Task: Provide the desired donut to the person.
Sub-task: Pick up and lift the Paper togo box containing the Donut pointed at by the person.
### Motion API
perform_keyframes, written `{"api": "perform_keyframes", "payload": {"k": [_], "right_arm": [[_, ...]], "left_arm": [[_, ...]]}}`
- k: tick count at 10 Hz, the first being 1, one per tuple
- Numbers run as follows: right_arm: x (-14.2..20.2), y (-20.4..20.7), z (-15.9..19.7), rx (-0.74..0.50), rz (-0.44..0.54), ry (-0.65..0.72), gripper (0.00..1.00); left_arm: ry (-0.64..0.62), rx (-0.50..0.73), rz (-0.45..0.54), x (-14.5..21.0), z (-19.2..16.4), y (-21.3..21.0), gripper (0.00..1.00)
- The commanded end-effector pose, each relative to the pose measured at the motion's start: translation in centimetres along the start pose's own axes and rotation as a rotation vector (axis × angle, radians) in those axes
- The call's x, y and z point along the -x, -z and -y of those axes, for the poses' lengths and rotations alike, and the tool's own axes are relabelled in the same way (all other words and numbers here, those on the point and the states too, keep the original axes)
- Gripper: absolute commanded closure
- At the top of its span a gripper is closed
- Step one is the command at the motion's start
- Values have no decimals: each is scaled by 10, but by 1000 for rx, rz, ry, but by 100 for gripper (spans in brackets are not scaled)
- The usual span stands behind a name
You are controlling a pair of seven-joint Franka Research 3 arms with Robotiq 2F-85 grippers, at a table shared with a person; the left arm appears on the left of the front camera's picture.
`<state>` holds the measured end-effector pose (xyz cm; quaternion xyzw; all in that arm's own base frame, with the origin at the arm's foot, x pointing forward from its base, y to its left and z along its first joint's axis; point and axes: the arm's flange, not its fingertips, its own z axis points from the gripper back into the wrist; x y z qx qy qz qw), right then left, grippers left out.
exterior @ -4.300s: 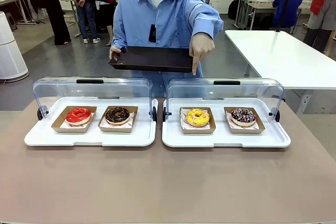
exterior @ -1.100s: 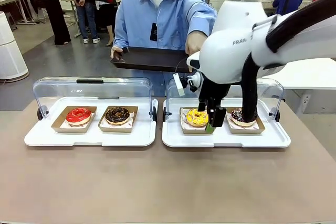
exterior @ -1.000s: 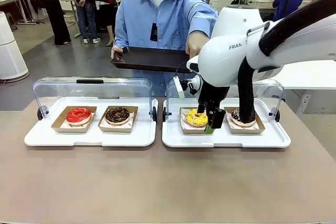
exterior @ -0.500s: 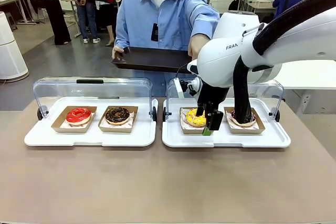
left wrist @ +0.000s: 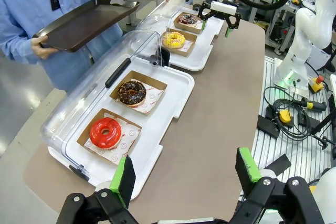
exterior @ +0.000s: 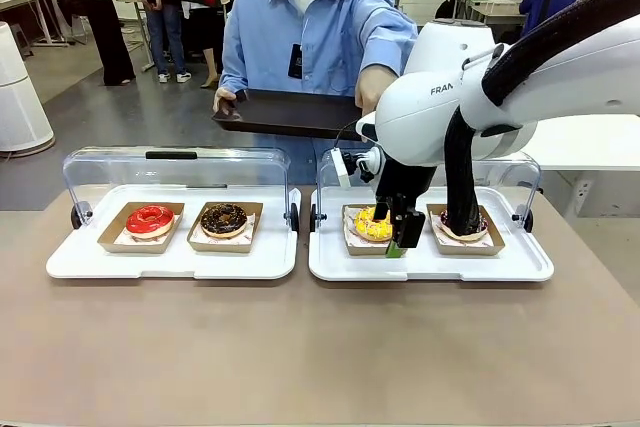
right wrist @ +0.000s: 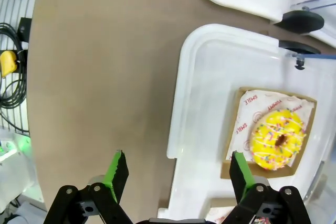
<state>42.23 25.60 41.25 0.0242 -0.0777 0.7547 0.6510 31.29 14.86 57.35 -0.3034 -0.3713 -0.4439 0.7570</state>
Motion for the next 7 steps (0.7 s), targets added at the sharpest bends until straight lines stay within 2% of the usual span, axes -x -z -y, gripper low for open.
{"api": "perform_keyframes", "payload": {"k": [1, 7], "right_arm": [[-9, 18, 14, 40, -14, 12, 0], [-26, 72, 57, 79, -49, 140, 0]], "left_arm": [[-9, 3, 11, -2, 0, -1, 0], [-9, 3, 11, -2, 0, -1, 0]]}}
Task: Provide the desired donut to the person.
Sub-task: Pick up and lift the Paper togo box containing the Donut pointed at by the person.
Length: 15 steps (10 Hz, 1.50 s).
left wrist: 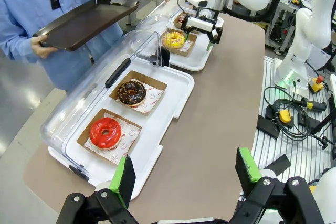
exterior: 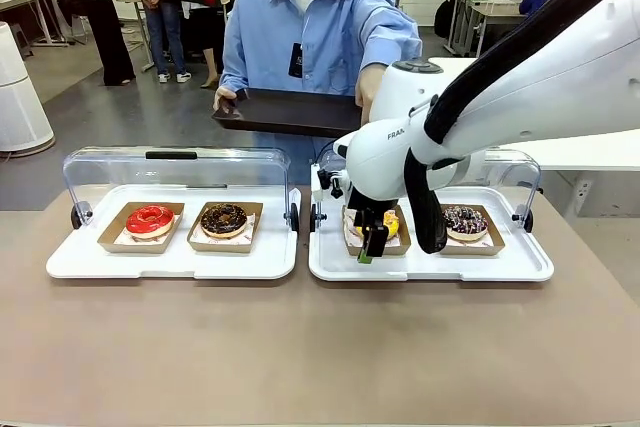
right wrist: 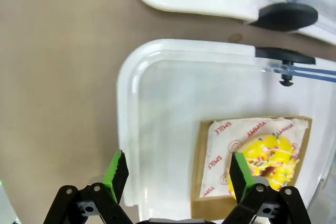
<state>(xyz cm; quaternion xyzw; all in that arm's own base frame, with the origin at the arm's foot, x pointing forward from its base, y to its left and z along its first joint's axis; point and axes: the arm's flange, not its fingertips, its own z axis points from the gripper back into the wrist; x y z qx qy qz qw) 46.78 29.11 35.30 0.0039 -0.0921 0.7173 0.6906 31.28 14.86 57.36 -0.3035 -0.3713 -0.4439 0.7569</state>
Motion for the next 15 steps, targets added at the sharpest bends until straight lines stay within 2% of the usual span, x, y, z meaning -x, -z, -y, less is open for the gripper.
{"api": "perform_keyframes", "payload": {"k": [1, 7, 9, 14, 15], "right_arm": [[-9, 10, 18, 32, -40, 40, 0], [-12, 26, 29, -19, -11, 80, 0], [-10, 30, 29, -33, -47, 92, 0], [-14, 35, 26, -42, -45, 65, 0], [-15, 35, 26, -38, -36, 51, 3]], "left_arm": [[-8, 2, 11, -2, 0, -1, 0], [-8, 2, 11, -2, 0, -1, 0], [-8, 2, 11, -2, 0, -1, 0], [-8, 2, 11, -2, 0, -1, 0], [-8, 2, 11, -2, 0, -1, 0]]}}
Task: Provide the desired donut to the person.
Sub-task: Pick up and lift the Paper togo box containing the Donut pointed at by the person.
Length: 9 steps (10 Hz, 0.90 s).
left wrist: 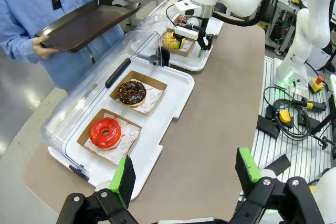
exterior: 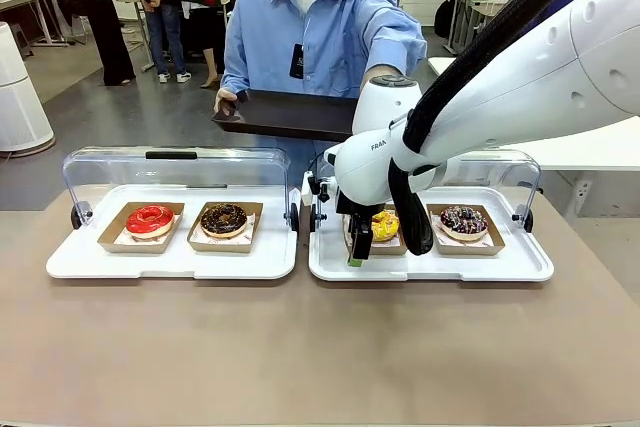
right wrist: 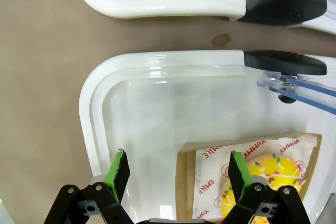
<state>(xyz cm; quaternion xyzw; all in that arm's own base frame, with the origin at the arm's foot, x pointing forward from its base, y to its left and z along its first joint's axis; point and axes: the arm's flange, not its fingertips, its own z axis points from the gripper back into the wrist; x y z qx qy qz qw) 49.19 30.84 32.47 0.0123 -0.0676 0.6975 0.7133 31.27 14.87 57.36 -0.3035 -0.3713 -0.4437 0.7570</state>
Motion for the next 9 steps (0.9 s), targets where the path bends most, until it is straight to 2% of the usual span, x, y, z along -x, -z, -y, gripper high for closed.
{"api": "perform_keyframes", "payload": {"k": [1, 2, 3, 5, 6, 7, 8, 9], "right_arm": [[-3, 1, 5, 10, -8, -19, 59], [-2, 2, 5, 11, -7, -23, 62], [-2, 2, 5, 12, -7, -23, 100], [0, 3, 6, 16, 0, -22, 100], [1, 3, 6, 14, 2, -23, 84], [1, 3, 6, 13, 2, -23, 94], [2, 3, 7, 13, 5, -21, 100], [3, 3, 7, 14, 7, -19, 100]], "left_arm": [[-8, 3, 11, -2, 0, -1, 0], [-8, 3, 11, -2, 0, -1, 0], [-8, 3, 11, -2, 0, -1, 0], [-8, 3, 11, -2, 0, -1, 0], [-8, 3, 11, -2, 0, -1, 0], [-8, 3, 11, -2, 0, -1, 0], [-8, 3, 11, -2, 0, -1, 0], [-8, 3, 11, -2, 0, -1, 0]]}}
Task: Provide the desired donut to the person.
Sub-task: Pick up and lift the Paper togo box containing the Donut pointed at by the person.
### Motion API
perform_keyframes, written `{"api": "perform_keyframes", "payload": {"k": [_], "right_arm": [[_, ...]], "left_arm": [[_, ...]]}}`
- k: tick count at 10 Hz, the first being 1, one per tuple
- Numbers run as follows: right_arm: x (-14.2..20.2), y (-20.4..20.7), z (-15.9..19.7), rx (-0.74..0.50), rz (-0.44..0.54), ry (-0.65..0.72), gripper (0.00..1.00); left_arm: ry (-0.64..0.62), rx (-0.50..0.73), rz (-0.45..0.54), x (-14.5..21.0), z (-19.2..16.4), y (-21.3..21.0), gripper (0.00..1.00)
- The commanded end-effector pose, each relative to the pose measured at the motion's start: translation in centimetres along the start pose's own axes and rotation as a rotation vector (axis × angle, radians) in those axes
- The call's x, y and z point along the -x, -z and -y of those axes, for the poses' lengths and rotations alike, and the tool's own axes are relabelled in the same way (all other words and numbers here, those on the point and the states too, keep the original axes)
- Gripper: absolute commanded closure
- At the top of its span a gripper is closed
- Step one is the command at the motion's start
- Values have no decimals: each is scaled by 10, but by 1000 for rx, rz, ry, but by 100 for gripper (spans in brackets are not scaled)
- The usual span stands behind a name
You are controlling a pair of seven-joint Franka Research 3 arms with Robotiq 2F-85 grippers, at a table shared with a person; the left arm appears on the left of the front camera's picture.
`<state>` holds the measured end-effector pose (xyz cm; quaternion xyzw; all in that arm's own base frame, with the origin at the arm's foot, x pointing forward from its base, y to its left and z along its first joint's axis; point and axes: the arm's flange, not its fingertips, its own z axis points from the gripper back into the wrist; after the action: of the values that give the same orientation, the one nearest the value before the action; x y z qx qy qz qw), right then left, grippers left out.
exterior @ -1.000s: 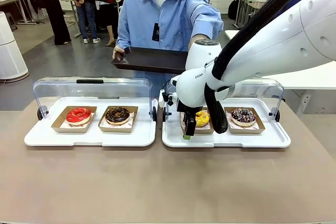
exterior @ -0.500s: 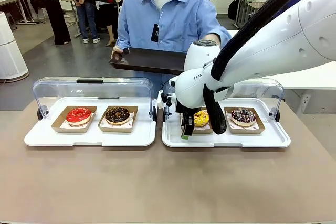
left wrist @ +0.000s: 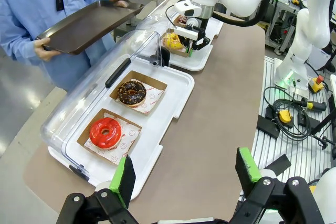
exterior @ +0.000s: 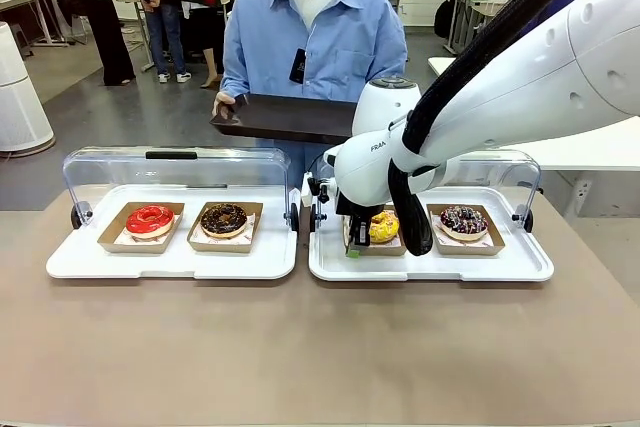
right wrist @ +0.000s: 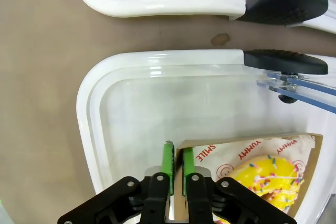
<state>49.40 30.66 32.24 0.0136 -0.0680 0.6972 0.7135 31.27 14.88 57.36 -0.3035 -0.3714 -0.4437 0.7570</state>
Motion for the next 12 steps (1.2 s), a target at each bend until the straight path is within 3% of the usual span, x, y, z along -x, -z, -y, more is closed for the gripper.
{"api": "perform_keyframes", "payload": {"k": [1, 5, 9, 12], "right_arm": [[2, 1, 5, 15, 5, -19, 100], [-8, -16, -6, 52, -30, -65, 100], [-40, -116, -48, 25, -170, -149, 100], [-50, -181, -79, 9, -249, -118, 100]], "left_arm": [[-8, 3, 11, -2, 0, -1, 0], [-8, 3, 11, -2, 0, -1, 0], [-8, 3, 11, -2, 0, -1, 0], [-8, 3, 11, -2, 0, -1, 0]]}}
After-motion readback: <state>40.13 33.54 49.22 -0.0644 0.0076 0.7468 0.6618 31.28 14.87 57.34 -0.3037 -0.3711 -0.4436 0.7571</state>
